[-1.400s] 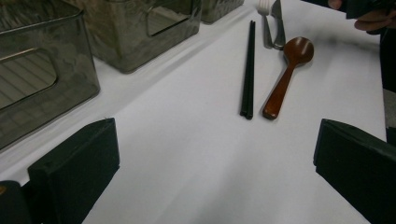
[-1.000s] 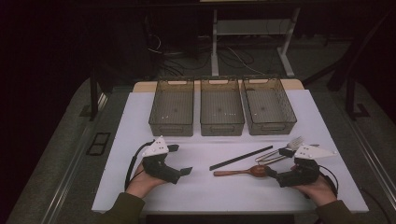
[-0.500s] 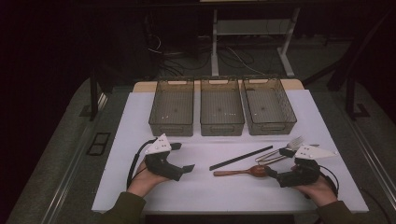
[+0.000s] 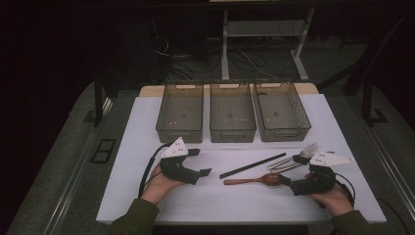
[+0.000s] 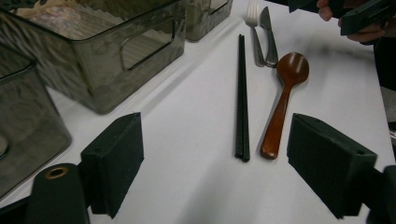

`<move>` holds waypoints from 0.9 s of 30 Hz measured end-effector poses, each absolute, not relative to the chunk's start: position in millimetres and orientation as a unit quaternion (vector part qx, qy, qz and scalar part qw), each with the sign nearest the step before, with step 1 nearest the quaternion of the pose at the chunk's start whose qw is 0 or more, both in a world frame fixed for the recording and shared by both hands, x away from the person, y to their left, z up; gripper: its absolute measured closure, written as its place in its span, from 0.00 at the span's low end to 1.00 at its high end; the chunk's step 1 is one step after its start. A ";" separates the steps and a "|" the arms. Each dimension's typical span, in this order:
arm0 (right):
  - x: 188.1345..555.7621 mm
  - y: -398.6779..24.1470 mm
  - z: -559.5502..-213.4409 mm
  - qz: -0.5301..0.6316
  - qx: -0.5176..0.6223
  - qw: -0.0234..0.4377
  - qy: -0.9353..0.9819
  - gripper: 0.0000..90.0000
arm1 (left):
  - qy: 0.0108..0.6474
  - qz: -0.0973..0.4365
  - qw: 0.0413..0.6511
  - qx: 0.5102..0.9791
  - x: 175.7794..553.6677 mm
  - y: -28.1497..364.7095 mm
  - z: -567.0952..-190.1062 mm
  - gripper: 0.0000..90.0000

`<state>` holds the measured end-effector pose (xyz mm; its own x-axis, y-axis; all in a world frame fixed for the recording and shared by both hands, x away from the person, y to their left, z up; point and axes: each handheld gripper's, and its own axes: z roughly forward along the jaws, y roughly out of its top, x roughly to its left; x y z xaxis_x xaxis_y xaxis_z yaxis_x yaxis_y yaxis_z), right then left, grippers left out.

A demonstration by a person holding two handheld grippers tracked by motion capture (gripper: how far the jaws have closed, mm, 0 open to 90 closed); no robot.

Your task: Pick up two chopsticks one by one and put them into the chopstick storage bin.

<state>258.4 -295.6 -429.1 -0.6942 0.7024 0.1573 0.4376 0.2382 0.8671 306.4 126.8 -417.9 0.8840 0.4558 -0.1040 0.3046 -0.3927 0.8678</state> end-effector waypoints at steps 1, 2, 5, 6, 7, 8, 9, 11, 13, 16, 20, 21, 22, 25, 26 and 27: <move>258.4 -295.5 -429.2 0.496 0.367 0.134 0.775 0.03 | 0.228 0.074 0.502 0.831 306.8 125.0 -417.9 0.21; 258.5 -295.4 -429.4 0.496 0.367 0.134 0.775 0.03 | 0.225 0.073 0.502 0.832 307.7 121.5 -418.1 0.23; 259.0 -295.7 -429.8 0.496 0.368 0.134 0.775 0.03 | 0.225 0.072 0.501 0.833 309.4 115.8 -418.8 0.27; 259.1 -295.6 -430.0 0.495 0.368 0.135 0.776 0.03 | 0.225 0.072 0.501 0.833 309.4 115.8 -418.8 0.29; 259.0 -295.4 -430.1 0.494 0.368 0.135 0.776 0.03 | 0.223 0.072 0.500 0.834 310.3 114.0 -419.4 0.31; 258.9 -295.4 -430.0 0.494 0.368 0.135 0.776 0.03 | 0.222 0.072 0.497 0.836 311.2 112.4 -419.8 0.32; 258.9 -295.3 -430.1 0.495 0.368 0.135 0.776 0.03 | 0.220 0.071 0.495 0.838 313.4 109.4 -420.7 0.33; 259.2 -295.2 -430.4 0.494 0.369 0.136 0.776 0.03 | 0.221 0.070 0.496 0.837 314.3 107.7 -421.3 0.37; 259.5 -295.1 -430.7 0.493 0.370 0.134 0.776 0.03 | 0.221 0.068 0.494 0.838 316.1 103.9 -422.1 0.41; 259.7 -295.1 -430.7 0.494 0.370 0.134 0.776 0.03 | 0.218 0.064 0.493 0.840 318.4 97.3 -423.5 0.47; 259.6 -295.5 -430.8 0.493 0.371 0.133 0.775 0.03 | 0.209 0.054 0.490 0.845 323.0 87.6 -424.9 0.55; 259.7 -295.6 -430.8 0.494 0.371 0.133 0.775 0.03 | 0.207 0.052 0.490 0.845 324.1 86.0 -425.2 0.56; 259.7 -295.6 -430.8 0.494 0.372 0.133 0.775 0.03 | 0.207 0.052 0.490 0.845 324.1 86.0 -425.2 0.58; 259.8 -295.7 -431.0 0.493 0.371 0.133 0.775 0.03 | 0.202 0.046 0.490 0.847 326.8 80.6 -426.1 0.62; 260.0 -295.7 -431.2 0.492 0.372 0.133 0.775 0.03 | 0.201 0.045 0.490 0.847 327.6 78.5 -426.6 0.63; 260.1 -295.7 -431.3 0.492 0.373 0.133 0.775 0.03 | 0.198 0.040 0.489 0.848 329.0 74.4 -427.8 0.64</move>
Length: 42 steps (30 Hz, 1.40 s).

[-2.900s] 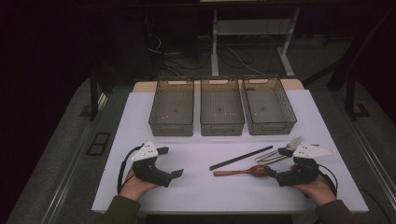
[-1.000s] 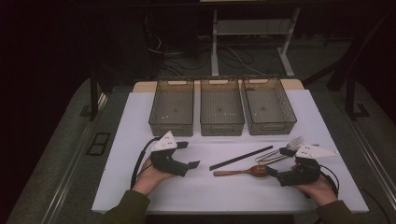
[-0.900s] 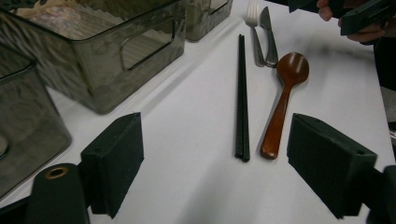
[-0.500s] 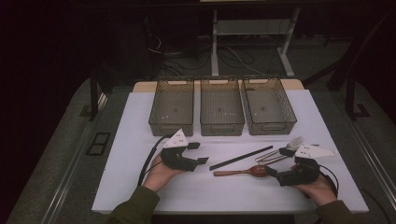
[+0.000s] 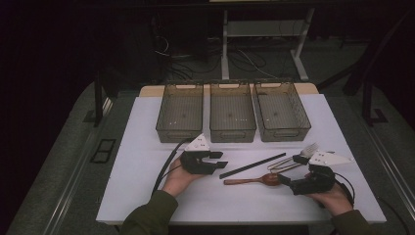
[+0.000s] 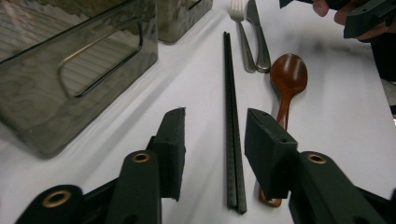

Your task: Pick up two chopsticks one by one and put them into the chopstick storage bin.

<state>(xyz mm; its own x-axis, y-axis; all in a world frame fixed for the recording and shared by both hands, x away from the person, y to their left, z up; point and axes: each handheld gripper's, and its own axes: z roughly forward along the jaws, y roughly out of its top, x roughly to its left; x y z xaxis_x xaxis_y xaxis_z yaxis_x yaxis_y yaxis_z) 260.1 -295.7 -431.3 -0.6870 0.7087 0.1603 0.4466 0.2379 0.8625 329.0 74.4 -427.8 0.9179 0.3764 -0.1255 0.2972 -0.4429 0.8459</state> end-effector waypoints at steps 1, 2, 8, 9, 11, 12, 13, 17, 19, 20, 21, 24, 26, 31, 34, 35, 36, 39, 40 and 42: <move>260.1 -295.7 -431.3 0.492 0.372 0.134 0.775 0.03 | 0.200 0.037 0.486 0.850 329.8 72.1 -428.3 0.67; 260.0 -295.7 -431.2 0.492 0.373 0.134 0.775 0.03 | 0.200 0.037 0.486 0.850 329.8 72.1 -428.3 0.68; 259.8 -295.6 -431.3 0.490 0.373 0.136 0.776 0.03 | 0.198 0.028 0.478 0.855 334.1 61.0 -432.6 0.74; 259.8 -295.6 -431.3 0.490 0.373 0.136 0.776 0.03 | 0.197 0.025 0.478 0.856 335.1 57.9 -433.5 0.75; 260.3 -295.6 -431.5 0.490 0.372 0.135 0.776 0.03 | 0.196 0.024 0.479 0.855 335.5 56.1 -434.1 0.76; 260.6 -295.7 -431.7 0.491 0.373 0.135 0.776 0.03 | 0.194 0.024 0.478 0.856 335.9 54.4 -434.5 0.77; 260.7 -295.8 -431.8 0.491 0.374 0.134 0.776 0.03 | 0.190 0.020 0.477 0.858 335.9 50.2 -435.6 0.78; 260.6 -295.5 -431.9 0.491 0.373 0.135 0.776 0.03 | 0.184 0.015 0.470 0.863 336.1 44.2 -438.5 0.80; 260.5 -295.4 -431.9 0.490 0.373 0.135 0.776 0.03 | 0.184 0.012 0.468 0.864 336.4 40.6 -440.7 0.82; 260.6 -295.6 -431.8 0.490 0.373 0.135 0.776 0.03 | 0.182 0.012 0.467 0.865 336.9 39.0 -441.6 0.83; 260.6 -295.8 -431.8 0.491 0.374 0.134 0.776 0.03 | 0.182 0.012 0.466 0.866 337.4 37.4 -442.5 0.83; 260.5 -296.5 -431.6 0.491 0.373 0.135 0.775 0.03 | 0.183 0.010 0.464 0.867 337.8 33.5 -445.5 0.85; 260.3 -296.9 -431.6 0.491 0.373 0.136 0.775 0.03 | 0.180 0.007 0.460 0.869 337.9 32.6 -447.8 0.87; 260.0 -296.6 -431.5 0.491 0.371 0.136 0.776 0.03 | 0.179 0.003 0.449 0.875 338.1 29.7 -453.5 0.88; 259.9 -296.5 -431.4 0.492 0.372 0.136 0.776 0.03 | 0.182 0.001 0.444 0.878 337.8 27.7 -457.3 0.88; 260.0 -296.5 -431.4 0.491 0.372 0.136 0.776 0.03 | 0.182 0.001 0.444 0.878 337.8 27.7 -457.3 0.88; 260.2 -296.6 -431.5 0.491 0.371 0.136 0.776 0.03 | 0.182 0.000 0.445 0.877 338.2 27.9 -457.6 0.89; 260.3 -296.6 -431.6 0.491 0.371 0.136 0.776 0.03 | 0.184 0.000 0.444 0.877 338.5 28.3 -457.8 0.89; 260.3 -296.6 -431.6 0.491 0.371 0.136 0.776 0.03 | 0.184 0.000 0.444 0.877 338.5 28.3 -457.9 0.89; 260.3 -296.6 -431.6 0.491 0.371 0.136 0.776 0.03 | 0.188 0.003 0.444 0.876 338.0 27.6 -458.1 0.89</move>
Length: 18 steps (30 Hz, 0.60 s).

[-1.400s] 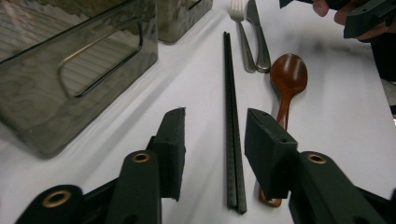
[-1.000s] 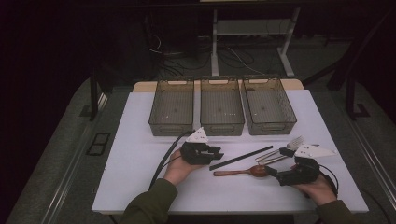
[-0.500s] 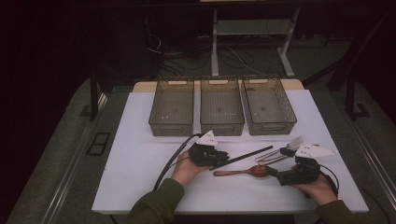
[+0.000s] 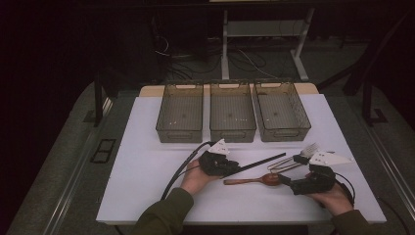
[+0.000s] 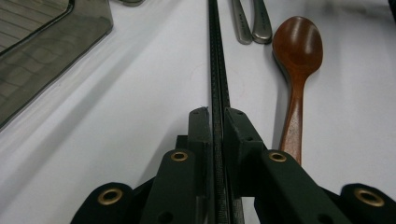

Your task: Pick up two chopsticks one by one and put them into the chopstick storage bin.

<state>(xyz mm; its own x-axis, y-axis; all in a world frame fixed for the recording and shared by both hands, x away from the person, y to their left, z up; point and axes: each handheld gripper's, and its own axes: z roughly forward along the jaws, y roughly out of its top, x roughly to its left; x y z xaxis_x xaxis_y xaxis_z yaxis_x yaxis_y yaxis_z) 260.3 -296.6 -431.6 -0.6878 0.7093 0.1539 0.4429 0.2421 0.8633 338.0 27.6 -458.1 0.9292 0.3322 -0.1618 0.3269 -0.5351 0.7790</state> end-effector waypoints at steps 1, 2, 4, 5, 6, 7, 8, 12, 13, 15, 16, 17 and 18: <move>260.3 -296.6 -431.6 0.491 0.371 0.136 0.776 0.03 | 0.189 0.006 0.444 0.876 337.9 27.4 -458.2 0.89; 260.3 -296.5 -431.6 0.491 0.371 0.136 0.776 0.03 | 0.189 0.006 0.444 0.876 337.9 27.4 -458.2 0.89; 260.2 -296.5 -431.6 0.491 0.371 0.136 0.776 0.03 | 0.187 0.008 0.442 0.877 338.1 27.5 -458.1 0.89; 260.2 -296.5 -431.5 0.491 0.371 0.136 0.776 0.03 | 0.187 0.010 0.443 0.877 338.0 27.4 -458.1 0.88; 260.2 -296.5 -431.5 0.491 0.371 0.136 0.776 0.03 | 0.189 0.011 0.443 0.877 338.0 27.2 -458.1 0.88; 260.3 -296.5 -431.5 0.491 0.371 0.136 0.776 0.03 | 0.189 0.013 0.443 0.876 338.1 27.2 -458.1 0.88; 260.3 -296.4 -431.6 0.492 0.371 0.136 0.776 0.03 | 0.188 0.016 0.443 0.876 338.8 27.5 -458.0 0.88; 260.3 -296.3 -431.7 0.492 0.371 0.136 0.776 0.03 | 0.189 0.021 0.442 0.877 340.6 28.6 -457.8 0.88; 260.3 -296.3 -431.7 0.492 0.371 0.136 0.776 0.03 | 0.191 0.020 0.444 0.875 340.2 28.0 -458.0 0.88; 260.4 -296.2 -431.7 0.491 0.371 0.136 0.776 0.03 | 0.190 0.021 0.444 0.875 340.1 27.1 -458.2 0.88; 260.4 -296.2 -431.7 0.491 0.371 0.136 0.776 0.03 | 0.190 0.021 0.444 0.875 340.1 27.1 -458.2 0.87; 260.4 -296.4 -431.6 0.491 0.372 0.136 0.776 0.03 | 0.186 0.021 0.443 0.877 341.4 27.8 -457.3 0.86; 260.4 -296.4 -431.6 0.491 0.372 0.136 0.776 0.03 | 0.186 0.021 0.443 0.877 341.4 27.8 -457.3 0.86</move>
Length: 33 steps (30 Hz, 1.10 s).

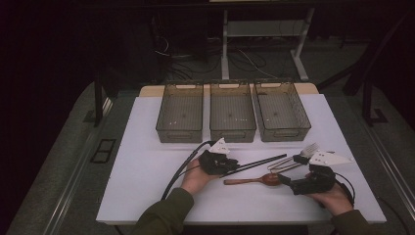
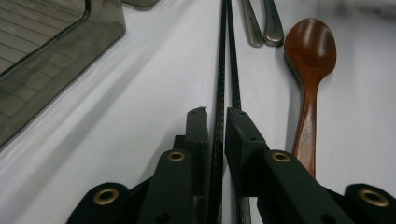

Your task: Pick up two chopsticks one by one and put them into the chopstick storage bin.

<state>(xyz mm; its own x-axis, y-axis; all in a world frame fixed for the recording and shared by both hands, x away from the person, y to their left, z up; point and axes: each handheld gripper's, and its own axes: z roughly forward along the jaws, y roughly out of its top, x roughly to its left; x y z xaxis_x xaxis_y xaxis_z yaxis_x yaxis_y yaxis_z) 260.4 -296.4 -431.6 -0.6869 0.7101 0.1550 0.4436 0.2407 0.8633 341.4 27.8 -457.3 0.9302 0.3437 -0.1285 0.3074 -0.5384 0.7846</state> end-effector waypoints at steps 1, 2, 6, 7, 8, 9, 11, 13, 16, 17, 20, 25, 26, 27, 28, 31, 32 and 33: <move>260.4 -296.6 -431.6 0.491 0.372 0.136 0.776 0.03 | 0.182 0.022 0.438 0.880 343.3 26.8 -456.0 0.86; 260.4 -296.5 -431.4 0.491 0.373 0.136 0.775 0.03 | 0.182 0.022 0.438 0.880 343.3 26.8 -456.0 0.86; 260.4 -296.4 -431.5 0.492 0.372 0.136 0.776 0.03 | 0.174 0.016 0.431 0.885 347.3 20.8 -452.6 0.86; 260.2 -296.8 -431.3 0.492 0.372 0.137 0.775 0.03 | 0.173 0.016 0.426 0.888 347.7 18.9 -452.4 0.87; 260.2 -297.1 -431.1 0.492 0.373 0.137 0.775 0.03 | 0.167 0.017 0.419 0.892 348.3 17.8 -452.2 0.87; 260.2 -297.1 -431.1 0.492 0.373 0.137 0.775 0.03 | 0.165 0.017 0.417 0.894 348.3 16.7 -452.8 0.87; 260.2 -297.6 -431.1 0.491 0.373 0.137 0.775 0.03 | 0.167 0.017 0.406 0.898 347.4 15.5 -454.2 0.88; 260.1 -297.4 -431.0 0.492 0.374 0.136 0.774 0.03 | 0.177 0.013 0.409 0.895 346.8 15.2 -454.6 0.89; 259.9 -296.9 -431.1 0.492 0.373 0.136 0.775 0.03 | 0.180 0.019 0.407 0.895 345.6 14.0 -454.7 0.92; 260.0 -296.9 -431.1 0.492 0.373 0.136 0.775 0.03 | 0.179 0.022 0.402 0.898 345.4 13.6 -454.2 0.92; 260.3 -296.8 -431.3 0.492 0.372 0.137 0.775 0.03 | 0.178 0.024 0.399 0.899 345.4 13.4 -453.9 0.93; 260.1 -296.7 -431.2 0.492 0.372 0.136 0.775 0.03 | 0.181 0.024 0.392 0.902 345.3 12.5 -452.7 0.95; 260.1 -296.7 -431.2 0.492 0.372 0.136 0.775 0.03 | 0.181 0.026 0.391 0.902 345.2 12.2 -452.4 0.95; 260.0 -296.8 -431.1 0.492 0.373 0.136 0.775 0.03 | 0.178 0.030 0.393 0.902 345.5 11.8 -452.4 0.95; 260.1 -296.9 -431.1 0.492 0.373 0.136 0.775 0.03 | 0.181 0.029 0.393 0.901 345.2 11.8 -452.3 0.95; 260.0 -297.2 -430.9 0.492 0.372 0.136 0.775 0.03 | 0.185 0.021 0.397 0.899 345.3 13.2 -451.7 0.95; 260.0 -297.2 -430.9 0.492 0.372 0.136 0.775 0.03 | 0.183 0.023 0.399 0.898 345.7 14.1 -450.5 0.95; 260.1 -297.4 -430.9 0.492 0.373 0.136 0.775 0.03 | 0.188 0.026 0.401 0.896 345.2 16.4 -447.2 0.95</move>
